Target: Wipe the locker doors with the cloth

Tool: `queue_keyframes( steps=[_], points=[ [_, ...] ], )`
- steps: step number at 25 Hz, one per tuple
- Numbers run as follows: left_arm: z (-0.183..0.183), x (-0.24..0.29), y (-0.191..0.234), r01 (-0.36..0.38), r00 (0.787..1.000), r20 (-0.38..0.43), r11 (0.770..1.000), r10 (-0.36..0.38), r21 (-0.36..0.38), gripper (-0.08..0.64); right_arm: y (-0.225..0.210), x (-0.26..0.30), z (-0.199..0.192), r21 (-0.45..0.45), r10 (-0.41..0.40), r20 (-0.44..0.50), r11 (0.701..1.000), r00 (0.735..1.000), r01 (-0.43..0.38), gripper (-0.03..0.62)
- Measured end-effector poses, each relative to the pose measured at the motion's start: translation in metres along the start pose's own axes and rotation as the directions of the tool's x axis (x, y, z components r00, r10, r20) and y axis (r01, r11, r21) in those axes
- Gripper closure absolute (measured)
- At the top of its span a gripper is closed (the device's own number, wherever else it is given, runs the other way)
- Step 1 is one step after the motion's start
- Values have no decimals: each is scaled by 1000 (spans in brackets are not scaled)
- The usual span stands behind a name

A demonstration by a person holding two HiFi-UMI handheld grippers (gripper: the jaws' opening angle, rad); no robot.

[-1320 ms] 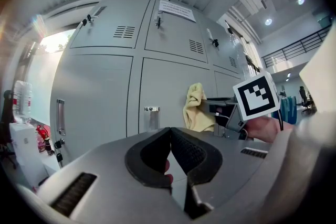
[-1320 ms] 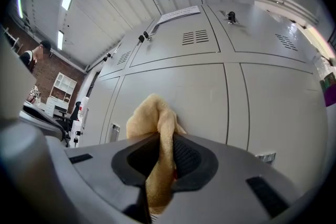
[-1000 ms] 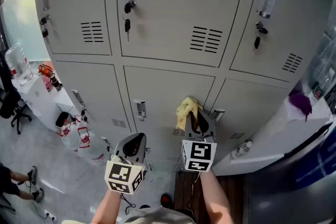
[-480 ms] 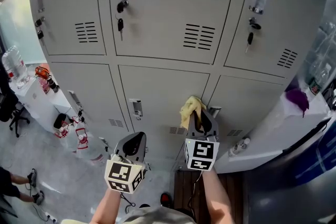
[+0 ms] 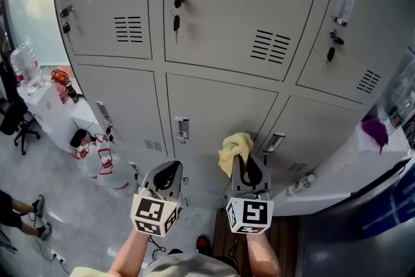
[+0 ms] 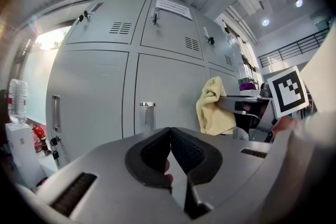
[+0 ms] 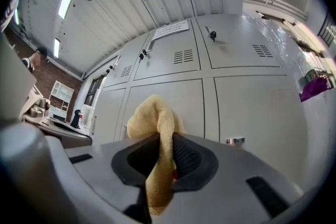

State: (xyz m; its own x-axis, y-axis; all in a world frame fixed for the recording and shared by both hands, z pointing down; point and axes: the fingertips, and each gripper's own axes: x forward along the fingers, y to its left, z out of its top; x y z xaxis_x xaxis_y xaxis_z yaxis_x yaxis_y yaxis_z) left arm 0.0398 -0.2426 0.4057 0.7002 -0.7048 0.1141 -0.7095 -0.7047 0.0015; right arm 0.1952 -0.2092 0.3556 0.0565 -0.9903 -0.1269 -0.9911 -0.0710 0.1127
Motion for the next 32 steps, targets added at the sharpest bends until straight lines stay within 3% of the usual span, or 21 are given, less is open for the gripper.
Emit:
queue_keyframes(
  steps=[14,24,32],
  points=[
    [-14,-26,43,-92,996,-16,996,92,-11,537,94,20,-54,22,187,-101,982,977,-186,522],
    [-45,-24,72,-168,984,-74,985,165,-42,537,149,48,-96,69,319,-162,948,934,-312,522],
    [-66,-20,92,-234,967,-123,970,225,-63,537,172,76,-129,93,371,-202,928,906,-360,522]
  ],
)
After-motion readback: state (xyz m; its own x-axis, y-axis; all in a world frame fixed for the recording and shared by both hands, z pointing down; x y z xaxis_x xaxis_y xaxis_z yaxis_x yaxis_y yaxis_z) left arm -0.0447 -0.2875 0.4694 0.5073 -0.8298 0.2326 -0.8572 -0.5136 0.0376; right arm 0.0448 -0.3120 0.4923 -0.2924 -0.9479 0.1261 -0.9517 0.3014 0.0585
